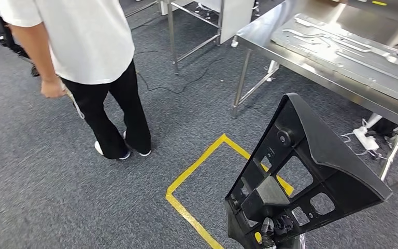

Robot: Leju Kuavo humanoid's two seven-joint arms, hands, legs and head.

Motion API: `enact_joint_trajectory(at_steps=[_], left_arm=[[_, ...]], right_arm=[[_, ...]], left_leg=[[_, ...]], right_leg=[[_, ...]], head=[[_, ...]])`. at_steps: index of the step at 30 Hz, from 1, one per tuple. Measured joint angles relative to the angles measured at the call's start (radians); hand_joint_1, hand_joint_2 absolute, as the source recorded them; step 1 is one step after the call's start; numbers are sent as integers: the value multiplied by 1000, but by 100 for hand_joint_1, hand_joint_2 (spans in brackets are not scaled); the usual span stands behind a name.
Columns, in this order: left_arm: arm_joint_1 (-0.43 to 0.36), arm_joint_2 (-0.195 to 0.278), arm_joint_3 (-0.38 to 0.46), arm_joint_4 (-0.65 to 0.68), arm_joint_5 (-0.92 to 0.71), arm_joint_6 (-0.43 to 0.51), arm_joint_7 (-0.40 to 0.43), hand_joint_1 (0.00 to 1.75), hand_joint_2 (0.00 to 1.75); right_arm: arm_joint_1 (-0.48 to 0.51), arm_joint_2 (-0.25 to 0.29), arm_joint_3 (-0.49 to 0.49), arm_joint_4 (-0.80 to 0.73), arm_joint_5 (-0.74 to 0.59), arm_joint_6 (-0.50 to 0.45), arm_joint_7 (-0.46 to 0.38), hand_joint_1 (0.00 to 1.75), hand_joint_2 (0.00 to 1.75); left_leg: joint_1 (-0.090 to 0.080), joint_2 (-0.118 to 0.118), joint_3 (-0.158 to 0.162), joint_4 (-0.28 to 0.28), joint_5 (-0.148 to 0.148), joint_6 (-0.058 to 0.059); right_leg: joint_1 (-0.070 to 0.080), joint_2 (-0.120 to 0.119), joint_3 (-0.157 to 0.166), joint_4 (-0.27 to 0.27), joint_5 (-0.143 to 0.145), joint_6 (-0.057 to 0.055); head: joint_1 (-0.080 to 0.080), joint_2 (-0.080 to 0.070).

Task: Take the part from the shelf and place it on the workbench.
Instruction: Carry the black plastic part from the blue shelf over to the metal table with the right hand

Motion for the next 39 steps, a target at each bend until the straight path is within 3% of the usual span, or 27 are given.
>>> enact_joint_trajectory(at_steps=[1,3,5,7,9,10,11,12,13,14,16,18,20,21,23,25,26,27,28,29,31,33,35,36,37,39], left_arm=[[0,0,0,0,0,0,0,0,175],[-2,0,0,0,0,0,1,0,175],[-5,0,0,0,0,0,1,0,175],[-6,-1,1,0,0,0,0,0,175],[-4,-1,1,0,-1,0,-1,0,175],[-2,-1,1,0,-1,0,-1,0,175],[-1,-1,1,0,-2,0,-1,0,175],[0,-1,1,0,-2,-1,-1,0,175],[0,-1,1,0,-3,-1,-1,0,175],[-1,-2,1,0,-4,-1,-1,0,175],[-2,-2,1,0,-7,-1,-1,0,175],[-3,-3,1,0,-11,-1,-2,0,175],[-7,-3,2,0,-13,-2,-2,0,175],[-9,-3,2,0,-13,-2,-2,0,175],[-10,-2,4,0,-13,-2,-4,0,175],[-7,-2,7,0,-13,-2,-5,0,175],[-5,-2,8,0,-13,-3,-5,0,175],[-3,-2,9,0,-12,-3,-5,0,175],[-2,-2,9,0,-12,-4,-5,0,175],[-1,-2,10,0,-12,-4,-5,0,175],[0,0,13,0,-13,-7,-6,0,175],[-1,1,17,0,-14,-12,-7,0,175],[-5,1,20,0,-16,-16,-8,0,175],[-7,1,21,0,-17,-17,-8,0,175],[-8,1,21,0,-18,-19,-8,0,175],[-5,1,23,0,-21,-20,-9,0,175]], right_arm=[[0,0,0,0,0,0,0,175,175],[0,0,0,0,0,0,1,175,175],[3,0,0,0,0,0,1,175,175],[4,0,0,0,0,0,1,175,175],[3,0,0,0,1,0,1,175,175],[3,0,0,0,1,0,1,175,175],[3,0,0,0,2,0,1,175,175],[3,0,0,0,3,0,2,175,175],[4,0,0,0,4,0,2,175,175],[4,0,0,0,4,0,2,175,175],[4,0,0,0,5,-2,2,175,175],[3,-1,0,0,7,-4,2,175,175],[4,-1,0,0,8,-5,2,175,175],[5,-1,0,0,8,-5,2,175,175],[4,0,0,0,9,-5,3,175,175],[2,0,2,0,10,-5,3,175,175],[1,0,2,0,10,-5,4,175,175],[2,0,2,0,10,-5,5,175,175],[2,0,2,1,11,-6,5,175,175],[2,0,2,1,11,-6,6,175,175],[0,0,3,2,11,-7,7,175,175],[-2,0,6,3,13,-9,10,175,175],[-2,-1,9,3,14,-13,13,175,175],[-2,-1,10,3,14,-17,14,175,175],[-2,-1,11,3,15,-20,15,175,175],[-6,-2,12,4,17,-25,16,175,175]], left_leg=[[2,-20,22,-53,18,3],[-1,-40,37,-91,19,11],[-2,-19,39,-96,25,24],[1,6,43,-107,33,39],[0,32,42,-112,36,47],[-1,46,40,-112,35,49],[-3,62,40,-112,34,50],[-4,76,40,-112,33,50],[-4,89,42,-112,31,49],[-4,101,45,-112,29,48],[-6,122,54,-111,23,41],[-9,140,61,-112,17,32],[-10,160,69,-116,15,21],[-9,156,72,-114,9,15],[-7,109,54,-62,-29,7],[-4,52,-8,67,-96,3],[-4,42,-40,129,-117,1],[-3,38,-61,164,-120,0],[-3,36,-64,158,-99,0],[-3,33,-50,116,-62,1],[-1,-4,1,-17,9,7],[-2,-37,29,-89,28,13],[-4,-29,33,-95,27,21],[-2,-16,36,-100,30,27],[0,-5,39,-106,34,34],[2,23,42,-115,38,46]], right_leg=[[0,13,-4,7,-2,6],[-1,34,-13,14,-2,19],[-5,51,-19,12,2,31],[-4,18,-35,40,-18,40],[-2,-47,-85,144,-79,48],[-3,-66,-118,212,-110,51],[-4,-75,-144,265,-127,53],[-5,-79,-153,285,-126,54],[-6,-83,-142,267,-106,53],[-5,-92,-111,209,-72,50],[2,-138,-34,66,-20,38],[12,-164,-1,1,-7,26],[13,-141,-3,-2,-5,18],[10,-129,0,-8,-2,14],[1,-105,6,-20,6,3],[-1,-81,6,-22,7,-5],[0,-66,5,-21,7,-6],[1,-51,5,-19,6,-7],[1,-35,6,-16,5,-6],[1,-19,6,-12,4,-4],[2,9,5,-1,-2,3],[1,32,-3,8,-6,13],[-2,54,-10,8,-3,26],[-3,51,-12,10,-3,31],[-1,34,-18,22,-12,35],[1,-29,-60,105,-61,43]], head=[[0,0],[0,0],[0,0],[2,0],[4,0],[4,0],[5,0],[4,0],[5,0],[4,0],[4,0],[4,0],[4,0],[4,0],[3,0],[3,0],[3,0],[3,0],[3,0],[3,0],[3,0],[3,0],[3,0],[3,0],[4,0],[6,0]])
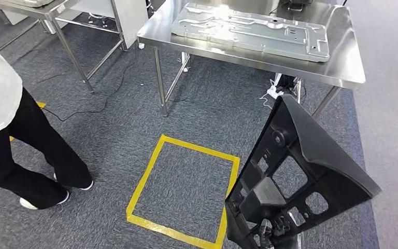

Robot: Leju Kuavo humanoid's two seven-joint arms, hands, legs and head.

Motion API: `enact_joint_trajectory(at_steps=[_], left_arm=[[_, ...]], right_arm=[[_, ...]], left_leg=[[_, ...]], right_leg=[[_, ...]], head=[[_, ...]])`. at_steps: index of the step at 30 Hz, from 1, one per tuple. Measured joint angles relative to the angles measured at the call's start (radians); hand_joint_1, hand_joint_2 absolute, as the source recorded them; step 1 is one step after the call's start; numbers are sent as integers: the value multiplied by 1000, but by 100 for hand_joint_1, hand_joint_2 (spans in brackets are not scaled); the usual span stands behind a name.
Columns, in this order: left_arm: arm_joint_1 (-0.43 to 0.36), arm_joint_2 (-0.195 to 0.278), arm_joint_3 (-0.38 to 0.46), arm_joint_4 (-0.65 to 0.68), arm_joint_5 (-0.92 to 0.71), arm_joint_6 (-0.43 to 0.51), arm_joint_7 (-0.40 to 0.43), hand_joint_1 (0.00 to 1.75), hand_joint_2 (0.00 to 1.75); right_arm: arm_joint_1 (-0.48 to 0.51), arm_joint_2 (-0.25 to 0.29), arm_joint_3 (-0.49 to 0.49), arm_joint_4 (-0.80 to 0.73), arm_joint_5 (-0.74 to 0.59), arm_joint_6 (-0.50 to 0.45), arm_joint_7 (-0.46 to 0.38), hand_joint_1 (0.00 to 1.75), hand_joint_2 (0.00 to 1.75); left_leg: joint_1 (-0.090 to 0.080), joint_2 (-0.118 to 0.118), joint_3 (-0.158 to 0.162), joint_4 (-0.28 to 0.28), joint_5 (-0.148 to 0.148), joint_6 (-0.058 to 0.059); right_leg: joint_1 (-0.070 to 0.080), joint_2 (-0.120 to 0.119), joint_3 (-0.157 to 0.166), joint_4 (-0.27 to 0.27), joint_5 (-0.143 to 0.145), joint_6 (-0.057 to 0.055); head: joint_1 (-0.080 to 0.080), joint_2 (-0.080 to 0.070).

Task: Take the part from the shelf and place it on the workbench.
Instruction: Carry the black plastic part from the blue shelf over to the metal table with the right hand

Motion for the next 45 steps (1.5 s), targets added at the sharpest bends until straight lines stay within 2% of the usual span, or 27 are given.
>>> enact_joint_trajectory(at_steps=[2,4,6,8,11,13,15,17,18,19,21,23,25,27,29,30,31,33,35,36,37,38,39,40,41,43,45], left_arm=[[3,1,2,0,-3,-1,0,0,175],[4,1,2,0,-4,-2,-1,0,175],[2,1,3,0,-6,-4,-2,0,175],[-2,1,3,0,-9,-7,-4,0,175],[-5,2,3,0,-13,-11,-5,0,175],[-7,2,3,0,-15,-11,-6,0,175],[-6,3,3,-1,-17,-11,-7,0,175],[-2,4,3,-1,-21,-11,-7,0,175],[1,4,3,-1,-22,-11,-6,0,175],[6,5,3,-1,-23,-11,-4,0,175],[13,7,3,-1,-23,-11,0,0,175],[18,11,5,-1,-23,-11,3,0,175],[17,14,8,-1,-23,-12,4,0,175],[14,14,9,-1,-23,-12,6,0,175],[16,14,10,-1,-23,-12,7,0,175],[17,14,11,-1,-23,-12,7,0,175],[19,15,12,-1,-23,-12,8,0,175],[20,15,15,-1,-23,-12,8,0,175],[22,14,17,-1,-23,-13,9,0,175],[23,14,19,-1,-23,-13,9,0,175],[25,14,20,-1,-23,-14,10,0,175],[25,14,22,0,-23,-14,10,0,175],[25,13,24,0,-23,-15,10,0,175],[24,13,25,0,-23,-15,11,0,175],[21,13,26,0,-24,-15,11,0,175],[9,12,27,0,-24,-15,12,0,175],[-6,12,28,0,-24,-15,13,0,175]], right_arm=[[-4,-1,3,3,2,-6,2,175,175],[-6,-3,6,9,7,-14,5,175,175],[-10,-6,13,16,19,-34,6,175,175],[-17,-11,26,23,41,-65,6,175,175],[-25,-19,45,33,70,-104,6,175,175],[-27,-23,56,37,82,-125,7,175,175],[-32,-26,65,40,89,-138,8,175,175],[-38,-29,74,44,92,-145,8,175,175],[-39,-30,78,47,94,-149,9,175,175],[-39,-32,82,49,95,-153,10,175,175],[-39,-36,89,54,98,-161,13,175,175],[-41,-40,98,59,101,-170,17,175,175],[-44,-44,106,64,102,-178,20,175,175],[-49,-48,114,66,103,-187,22,175,175],[-54,-54,120,68,105,-202,24,175,175],[-57,-58,123,69,106,-207,25,175,175],[-58,-62,125,72,106,-210,25,175,175],[-59,-69,127,76,107,-212,27,175,175],[-59,-74,129,79,115,-224,30,175,175],[-59,-76,130,81,123,-235,33,175,175],[-58,-79,131,84,131,-249,37,175,175],[-57,-82,131,87,138,-260,40,175,175],[-56,-85,132,91,142,-269,43,175,175],[-56,-88,133,94,144,-276,47,175,175],[-55,-90,136,96,144,-282,50,175,175],[-58,-93,143,97,146,-294,59,175,175],[-67,-95,152,98,146,-304,64,175,175]], left_leg=[[-2,29,0,-1,-2,4],[-2,53,3,0,-7,2],[-1,66,10,0,-14,-5],[-3,74,17,0,-27,-16],[-2,80,27,-6,-41,-37],[1,69,36,2,-48,-50],[4,38,-2,84,-77,-58],[3,18,-99,230,-116,-60],[3,16,-148,286,-118,-61],[2,16,-180,304,-96,-60],[0,15,-191,225,10,-53],[-9,8,-169,127,86,-38],[-20,3,-145,87,70,-21],[-20,3,-112,54,41,-8],[-12,4,-60,13,27,3],[-9,4,-28,-11,20,6],[-8,4,6,-33,10,7],[-5,1,75,-68,-15,5],[-1,-1,147,-97,-47,0],[1,-1,183,-107,-65,-2],[3,0,217,-116,-87,-6],[4,1,250,-121,-110,-10],[5,1,276,-126,-131,-17],[6,3,298,-133,-151,-26],[7,4,318,-134,-159,-35],[11,6,317,-66,-125,-48],[14,4,242,103,-80,-51]], right_leg=[[-3,-40,-68,130,-57,8],[-10,-50,-95,176,-55,13],[-15,-59,-41,72,12,13],[-13,-74,30,-59,51,5],[-2,-80,55,-104,33,-14],[-6,-71,73,-115,32,-28],[-10,-64,102,-127,27,-42],[-6,-59,126,-128,7,-50],[-3,-53,141,-128,-6,-52],[-1,-47,159,-128,-21,-53],[1,-33,200,-128,-53,-50],[-1,-23,231,-133,-83,-41],[-5,-18,250,-146,-99,-26],[-5,-17,255,-130,-76,-12],[-5,-27,200,-22,-15,-2],[-5,-34,153,49,2,2],[-7,-40,102,109,-4,6],[-10,-45,18,156,-82,16],[-13,-48,-38,120,-150,22],[-14,-50,-56,79,-139,23],[-14,-55,-71,22,-75,21],[-12,-62,-82,-30,26,18],[-8,-68,-89,-63,107,11],[-2,-72,-89,-76,165,1],[5,-71,-81,-71,175,-10],[10,-61,-39,-70,134,-30],[6,-59,16,-96,112,-47]], head=[[1,0],[1,0],[1,0],[1,0],[1,0],[0,0],[-1,0],[-2,0],[-1,0],[-1,0],[-1,0],[-1,0],[-2,0],[-4,0],[-3,0],[-2,0],[-2,0],[-2,0],[-2,0],[-2,0],[-2,0],[-2,0],[-2,0],[-3,0],[-3,0],[-4,0],[-4,0]])
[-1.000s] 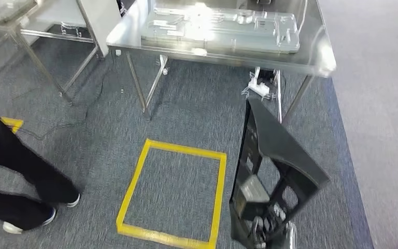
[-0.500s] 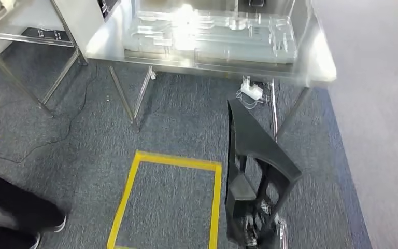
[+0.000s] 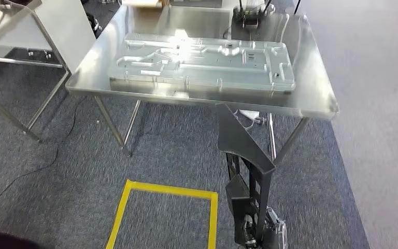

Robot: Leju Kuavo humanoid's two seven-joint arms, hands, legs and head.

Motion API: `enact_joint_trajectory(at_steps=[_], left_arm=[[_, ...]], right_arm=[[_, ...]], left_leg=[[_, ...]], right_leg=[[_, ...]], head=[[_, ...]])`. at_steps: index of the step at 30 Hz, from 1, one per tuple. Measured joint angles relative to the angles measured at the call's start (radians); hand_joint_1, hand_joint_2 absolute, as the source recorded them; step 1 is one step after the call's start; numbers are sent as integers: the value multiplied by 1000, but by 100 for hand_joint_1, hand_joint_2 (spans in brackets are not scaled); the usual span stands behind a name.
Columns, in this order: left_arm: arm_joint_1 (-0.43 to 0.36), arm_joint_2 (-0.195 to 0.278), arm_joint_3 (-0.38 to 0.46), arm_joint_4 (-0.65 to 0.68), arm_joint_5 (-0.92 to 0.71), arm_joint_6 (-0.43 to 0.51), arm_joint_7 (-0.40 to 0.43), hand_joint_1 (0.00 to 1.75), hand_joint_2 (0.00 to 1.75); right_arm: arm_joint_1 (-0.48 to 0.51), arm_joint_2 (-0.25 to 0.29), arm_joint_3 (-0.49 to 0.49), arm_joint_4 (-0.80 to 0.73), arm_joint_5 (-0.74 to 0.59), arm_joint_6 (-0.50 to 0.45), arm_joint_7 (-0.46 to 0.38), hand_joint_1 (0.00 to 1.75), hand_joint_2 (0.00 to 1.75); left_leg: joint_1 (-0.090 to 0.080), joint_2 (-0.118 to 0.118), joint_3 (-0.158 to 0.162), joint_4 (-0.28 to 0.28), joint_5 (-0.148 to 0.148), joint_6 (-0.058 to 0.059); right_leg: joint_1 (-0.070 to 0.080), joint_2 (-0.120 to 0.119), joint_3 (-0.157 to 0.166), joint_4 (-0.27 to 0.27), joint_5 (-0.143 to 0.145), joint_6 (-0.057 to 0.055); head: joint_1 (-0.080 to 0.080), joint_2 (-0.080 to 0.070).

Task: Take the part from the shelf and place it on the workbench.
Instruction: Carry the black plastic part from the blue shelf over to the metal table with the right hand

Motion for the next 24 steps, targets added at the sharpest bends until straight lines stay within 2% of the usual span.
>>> enact_joint_trajectory(at_steps=[1,2,3,4,5,6,7,8,9,10,11,12,13,15,16,18,19,20,21,22,23,24], left_arm=[[-4,0,1,0,0,1,1,0,175],[-6,0,2,0,0,2,3,0,175],[-5,0,4,0,0,4,4,0,175],[-2,0,7,0,0,6,6,0,175],[3,1,9,0,0,7,6,0,175],[8,3,11,0,0,8,6,0,175],[12,4,14,0,0,8,6,0,175],[15,4,17,0,0,7,6,0,175],[15,4,20,1,0,6,6,0,175],[13,4,23,2,-1,4,7,0,175],[10,3,24,2,-1,3,7,0,175],[7,3,25,3,-1,2,7,0,175],[7,3,25,3,-1,1,8,0,175],[6,3,25,3,-1,0,7,0,175],[5,3,26,2,-1,-1,7,0,175],[6,4,27,2,-2,-2,8,0,175],[6,4,29,2,-3,-2,8,0,175],[7,4,30,2,-4,-3,8,0,175],[7,4,31,2,-7,-3,9,0,175],[7,4,32,2,-10,-4,8,0,175],[7,3,33,2,-15,-6,8,0,175],[6,2,33,3,-20,-8,7,0,175]], right_arm=[[-4,-1,5,2,0,-8,3,175,175],[-7,-2,10,4,-2,-17,8,175,175],[-7,-3,15,7,-3,-26,12,175,175],[-6,-5,20,10,-6,-32,16,175,175],[-5,-6,24,13,-9,-34,20,175,175],[-5,-8,27,16,-14,-35,23,175,175],[-5,-10,30,19,-18,-35,29,175,175],[-7,-13,34,22,-18,-37,36,175,175],[-7,-17,38,26,-15,-41,45,175,175],[-8,-20,43,28,-10,-46,53,175,175],[-8,-24,47,31,-5,-50,59,175,175],[-8,-27,50,32,-3,-53,63,175,175],[-10,-29,54,32,-5,-56,65,175,175],[-14,-33,59,33,-9,-65,65,175,175],[-17,-35,61,33,-8,-71,66,175,175],[-21,-40,63,35,10,-88,73,175,175],[-23,-43,64,36,22,-98,79,175,175],[-24,-45,66,38,39,-110,88,175,175],[-25,-48,68,39,60,-125,99,175,175],[-28,-50,69,39,88,-144,114,175,175],[-34,-52,70,37,127,-166,133,175,175],[-41,-54,71,33,177,-190,157,175,175]], left_leg=[[0,-1,-54,77,-10,2],[-1,-1,-105,124,-48,3],[-2,-1,-151,147,-100,4],[-2,-1,-187,146,-147,3],[-1,0,-216,128,-172,0],[0,0,-236,94,-159,-3],[2,6,-250,48,-107,-6],[3,19,-263,2,-32,-6],[4,35,-272,-32,20,-4],[4,47,-279,-49,60,0],[3,52,-284,-51,73,7],[2,47,-283,-47,66,15],[1,40,-282,-46,76,23],[1,31,-280,-47,79,37],[-1,28,-280,-48,80,42],[-8,25,-282,-48,76,48],[-12,23,-281,-48,73,50],[-17,21,-278,-48,69,52],[-21,18,-272,-48,65,54],[-25,16,-265,-48,60,54],[-27,15,-261,-50,56,55],[-30,13,-255,-52,52,54]], right_leg=[[-3,0,22,-12,-7,-7],[-4,3,38,-21,-15,-11],[-6,8,50,-25,-23,-13],[-7,14,60,-27,-33,-11],[-9,20,69,-28,-43,-7],[-12,23,81,-27,-53,-2],[-15,23,93,-27,-65,4],[-16,21,106,-23,-77,12],[-15,18,115,-19,-89,19],[-12,14,121,-13,-103,27],[-10,9,127,-9,-116,34],[-10,3,129,-8,-127,41],[-11,-3,133,-7,-137,47],[-16,-7,121,28,-167,55],[-18,-6,97,74,-193,58],[-18,-5,18,206,-249,60],[-17,-5,-18,258,-258,58],[-15,-5,-42,279,-246,54],[-10,-4,-48,260,-211,46],[-4,-2,-37,208,-162,33],[4,0,-20,145,-115,16],[11,1,-4,90,-81,-1]], head=[[0,0],[0,0],[0,0],[0,0],[-1,0],[-1,0],[-1,0],[-1,0],[-1,0],[0,0],[0,0],[0,0],[0,0],[0,0],[0,0],[0,0],[0,0],[0,0],[0,0],[0,0],[0,0],[-1,0]])
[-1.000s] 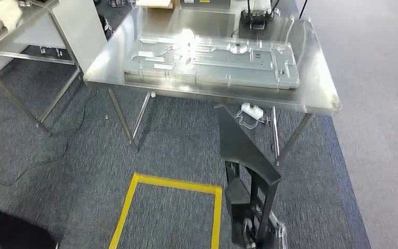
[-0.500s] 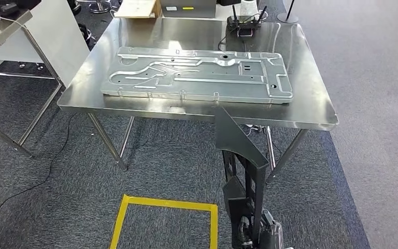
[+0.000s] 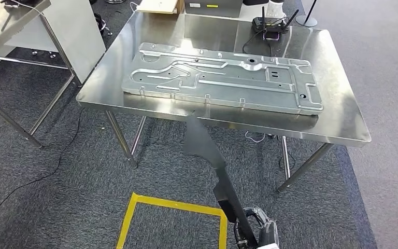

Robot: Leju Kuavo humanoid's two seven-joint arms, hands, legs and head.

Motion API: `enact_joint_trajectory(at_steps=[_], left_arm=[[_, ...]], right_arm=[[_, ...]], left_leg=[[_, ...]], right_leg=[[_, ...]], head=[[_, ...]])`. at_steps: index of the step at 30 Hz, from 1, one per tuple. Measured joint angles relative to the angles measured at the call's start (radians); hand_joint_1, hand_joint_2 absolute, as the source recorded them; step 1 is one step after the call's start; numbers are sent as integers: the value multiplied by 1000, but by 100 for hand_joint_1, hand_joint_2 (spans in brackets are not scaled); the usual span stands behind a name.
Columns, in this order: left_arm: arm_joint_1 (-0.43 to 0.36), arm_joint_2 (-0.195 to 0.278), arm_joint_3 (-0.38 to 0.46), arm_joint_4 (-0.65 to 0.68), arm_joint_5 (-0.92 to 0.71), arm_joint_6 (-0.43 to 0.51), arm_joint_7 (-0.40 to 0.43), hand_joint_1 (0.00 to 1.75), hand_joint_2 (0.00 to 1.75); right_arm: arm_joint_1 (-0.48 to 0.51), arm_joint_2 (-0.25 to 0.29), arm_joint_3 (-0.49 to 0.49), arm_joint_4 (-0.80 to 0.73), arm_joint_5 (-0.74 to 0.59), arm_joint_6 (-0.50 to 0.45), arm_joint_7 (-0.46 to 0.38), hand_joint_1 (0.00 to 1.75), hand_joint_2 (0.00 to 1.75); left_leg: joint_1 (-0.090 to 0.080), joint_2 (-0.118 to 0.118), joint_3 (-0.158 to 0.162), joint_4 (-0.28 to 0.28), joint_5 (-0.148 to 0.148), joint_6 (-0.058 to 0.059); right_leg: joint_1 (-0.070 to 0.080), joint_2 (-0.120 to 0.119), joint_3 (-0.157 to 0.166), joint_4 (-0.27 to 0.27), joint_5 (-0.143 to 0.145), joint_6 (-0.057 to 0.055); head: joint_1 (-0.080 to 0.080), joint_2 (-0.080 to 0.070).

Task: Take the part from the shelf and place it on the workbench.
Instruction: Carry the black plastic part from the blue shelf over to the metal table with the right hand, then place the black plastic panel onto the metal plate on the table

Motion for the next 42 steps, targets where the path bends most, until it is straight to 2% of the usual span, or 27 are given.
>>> enact_joint_trajectory(at_steps=[1,2,4,6,7,9,10,11,12,14,16,18,21,23,25,26,27,28,29,31,32,34,36,38,40,41,42], left_arm=[[-1,-1,0,0,-6,-2,-1,0,175],[-2,-2,0,1,-12,-5,-1,0,175],[-5,-1,1,1,-21,-9,-2,0,175],[-7,2,1,1,-25,-11,-2,0,175],[-8,4,1,1,-26,-12,-2,0,175],[-7,6,1,1,-28,-12,-2,0,175],[-6,7,1,1,-30,-12,-2,0,175],[-4,8,1,1,-31,-13,-2,0,175],[-2,9,1,1,-31,-13,-2,0,175],[0,13,1,1,-32,-13,-2,0,175],[-1,16,1,1,-37,-14,-1,0,175],[-4,17,1,1,-50,-17,0,0,175],[-9,18,-2,1,-74,-27,3,0,175],[-14,18,-6,1,-90,-34,6,0,175],[-20,19,-10,1,-105,-40,9,0,175],[-22,19,-12,1,-111,-43,10,0,175],[-23,19,-14,1,-118,-46,11,0,175],[-24,19,-17,1,-123,-49,11,0,175],[-25,19,-21,1,-128,-50,11,0,175],[-28,20,-28,1,-137,-52,11,0,175],[-30,20,-32,1,-141,-52,12,0,175],[-34,22,-35,1,-146,-53,14,0,175],[-36,25,-38,1,-148,-55,16,0,175],[-37,26,-41,1,-150,-59,17,0,175],[-38,27,-44,1,-154,-61,17,0,175],[-37,27,-44,1,-156,-62,18,0,175],[-36,28,-45,1,-157,-63,18,0,175]], right_arm=[[-9,-3,0,-7,58,-25,27,175,175],[-21,-7,0,-16,122,-48,57,175,175],[-50,-17,-4,-37,232,-76,108,175,175],[-80,-25,-10,-53,285,-81,136,175,175],[-92,-27,-13,-58,294,-82,142,175,175],[-108,-30,-17,-63,299,-85,146,175,175],[-112,-31,-17,-63,300,-86,147,175,175],[-113,-32,-18,-63,301,-86,147,175,175],[-114,-34,-18,-63,302,-86,147,175,175],[-115,-36,-19,-63,310,-90,149,175,175],[-124,-38,-23,-63,374,-105,166,175,175],[-153,-46,-37,-60,508,-113,217,175,175],[-246,-74,-77,-40,707,-80,315,175,175],[-326,-100,-102,-9,811,-42,367,175,175],[-401,-125,-115,34,899,1,419,175,175],[-435,-138,-117,61,936,23,444,175,175],[-466,-153,-119,90,965,42,466,175,175],[-495,-169,-120,118,988,59,484,175,175],[-524,-185,-122,144,1006,74,497,175,175],[-575,-215,-129,191,1036,101,516,175,175],[-594,-226,-132,211,1048,112,523,175,175],[-620,-244,-135,246,1065,129,530,175,175],[-640,-257,-136,278,1076,139,533,175,175],[-663,-265,-136,304,1086,146,534,175,175],[-680,-272,-136,328,1092,154,535,175,175],[-685,-275,-136,339,1095,158,536,175,175],[-688,-277,-135,351,1096,162,537,175,175]], left_leg=[[0,-1,2,-2,-2,-2],[2,-1,3,-6,-2,-5],[3,0,10,-18,-1,-15],[1,-1,9,-5,-13,-23],[1,-2,-7,30,-32,-27],[5,-4,-74,148,-79,-35],[7,-4,-109,200,-91,-39],[9,-3,-132,227,-85,-43],[10,-3,-135,214,-57,-46],[13,-3,-98,105,24,-46],[9,-4,-61,15,61,-39],[3,-5,-56,-2,56,-26],[8,-3,-54,-16,61,-6],[12,-2,-50,-23,65,3],[12,-2,-50,-24,64,6],[12,-2,-49,-24,63,6],[13,-3,-47,-24,61,5],[14,-5,-44,-24,59,4],[15,-6,-38,-24,56,1],[15,-8,-31,-26,51,-8],[15,-9,-31,-27,51,-15],[14,-11,-33,-31,52,-28],[15,-11,-37,-19,42,-39],[16,-11,-77,62,3,-44],[15,-11,-155,199,-42,-44],[15,-11,-189,250,-49,-42],[13,-11,-209,268,-36,-39]], right_leg=[[6,1,10,-37,18,-14],[11,2,15,-54,22,-23],[10,5,23,-76,26,-26],[0,5,48,-111,35,-22],[-5,3,61,-126,38,-20],[-6,0,72,-132,34,-19],[-6,1,75,-130,29,-18],[-6,1,78,-127,23,-16],[-7,3,82,-123,17,-14],[-9,6,93,-112,0,-6],[-7,7,94,-98,-16,6],[-5,8,88,-92,-21,17],[-9,8,80,-78,-32,33],[-14,6,37,5,-75,46],[-21,5,-37,134,-121,57],[-25,5,-65,174,-122,60],[-29,4,-75,176,-101,63],[-32,4,-66,137,-62,64],[-35,3,-42,69,-16,65],[-33,3,7,-49,36,60],[-29,4,19,-79,41,55],[-23,7,22,-91,35,43],[-26,8,27,-95,35,30],[-27,8,37,-101,33,15],[-20,6,44,-101,26,3],[-16,6,49,-100,22,-1],[-11,7,55,-100,16,-5]], head=[[0,0],[0,0],[0,0],[-1,0],[-1,0],[-1,0],[-1,0],[-1,0],[-1,0],[-1,0],[0,0],[0,0],[0,0],[0,0],[0,0],[0,0],[0,0],[0,0],[0,0],[0,0],[0,0],[0,0],[0,0],[-1,0],[-1,0],[-1,0],[-1,0]])
